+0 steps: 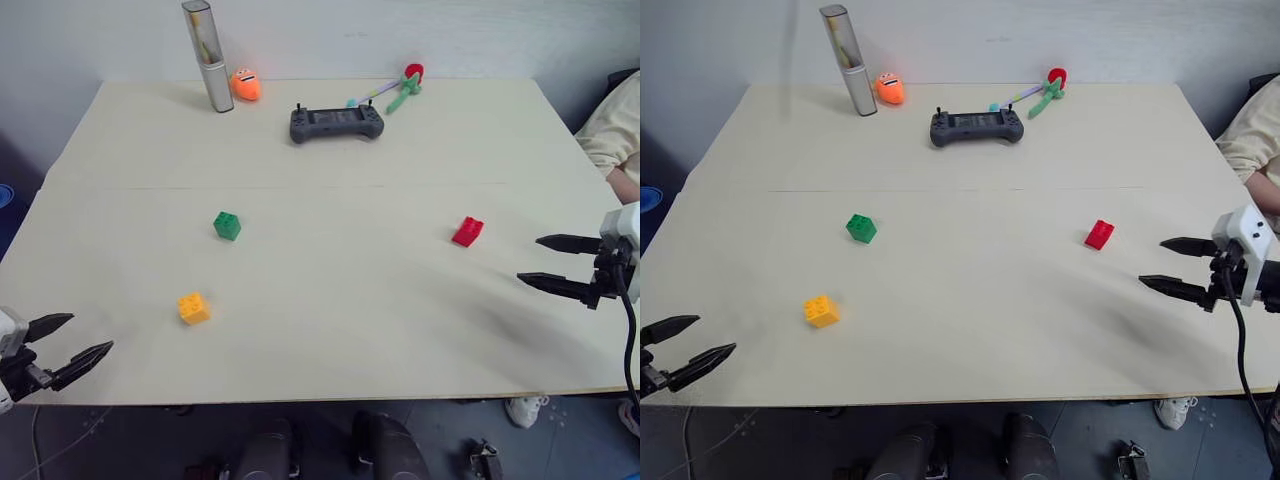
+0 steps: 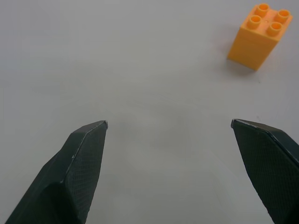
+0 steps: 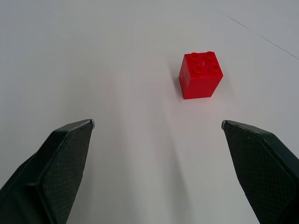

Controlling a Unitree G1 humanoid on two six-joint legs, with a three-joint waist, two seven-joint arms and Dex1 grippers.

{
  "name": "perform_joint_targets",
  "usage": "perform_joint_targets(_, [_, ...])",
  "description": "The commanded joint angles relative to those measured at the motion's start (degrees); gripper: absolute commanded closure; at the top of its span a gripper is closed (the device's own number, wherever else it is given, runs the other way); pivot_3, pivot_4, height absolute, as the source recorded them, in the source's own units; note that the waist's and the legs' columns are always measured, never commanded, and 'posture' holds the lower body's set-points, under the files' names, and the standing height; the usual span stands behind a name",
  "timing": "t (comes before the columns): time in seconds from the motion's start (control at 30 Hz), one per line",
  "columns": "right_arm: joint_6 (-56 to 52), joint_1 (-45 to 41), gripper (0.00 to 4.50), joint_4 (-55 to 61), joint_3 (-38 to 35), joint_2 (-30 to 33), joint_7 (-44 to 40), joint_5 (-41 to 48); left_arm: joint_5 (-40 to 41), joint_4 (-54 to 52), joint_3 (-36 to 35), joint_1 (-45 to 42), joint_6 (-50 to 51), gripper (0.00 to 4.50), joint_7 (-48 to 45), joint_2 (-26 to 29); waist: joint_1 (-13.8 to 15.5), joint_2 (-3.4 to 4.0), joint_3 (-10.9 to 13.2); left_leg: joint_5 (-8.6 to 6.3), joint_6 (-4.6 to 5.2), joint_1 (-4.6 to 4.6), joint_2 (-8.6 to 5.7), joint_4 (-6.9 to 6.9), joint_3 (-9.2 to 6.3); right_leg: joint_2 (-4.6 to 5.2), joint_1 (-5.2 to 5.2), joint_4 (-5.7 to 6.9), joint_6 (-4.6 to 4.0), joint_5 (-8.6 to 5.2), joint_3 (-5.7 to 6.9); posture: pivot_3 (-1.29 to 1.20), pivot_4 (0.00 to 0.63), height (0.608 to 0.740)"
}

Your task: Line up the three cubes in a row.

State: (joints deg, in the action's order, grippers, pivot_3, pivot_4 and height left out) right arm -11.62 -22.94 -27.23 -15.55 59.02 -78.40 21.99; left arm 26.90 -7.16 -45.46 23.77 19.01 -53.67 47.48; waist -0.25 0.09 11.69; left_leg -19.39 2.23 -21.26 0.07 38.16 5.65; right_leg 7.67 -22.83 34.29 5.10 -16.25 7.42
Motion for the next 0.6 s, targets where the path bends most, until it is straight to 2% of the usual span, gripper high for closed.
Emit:
perform_joint_targets(0.03, [-0.8,-0.1,0.00,1.3,-0.8,-0.1,0.3,1.0,0.9,-3.0,-2.4,0.1,0.1,0.04,1.2,-0.6,0.0,0.00,0.0,0.00,0.00,0.00,0.00,0.00,0.00,0.00,0.00,0.00,0.00,0.00,0.00,0.00,0.150,0.740])
perform_joint_targets(0.6, [-2.2,2.5,0.00,5.5,-2.1,-0.6,4.2,1.2,-0.5,-3.7,-0.1,-0.5,0.9,0.04,3.3,-1.3,0.0,0.02,0.0,0.01,-0.01,0.01,-0.01,0.00,0.04,-0.02,-0.02,0.08,0.00,0.00,-0.01,0.00,0.150,0.740])
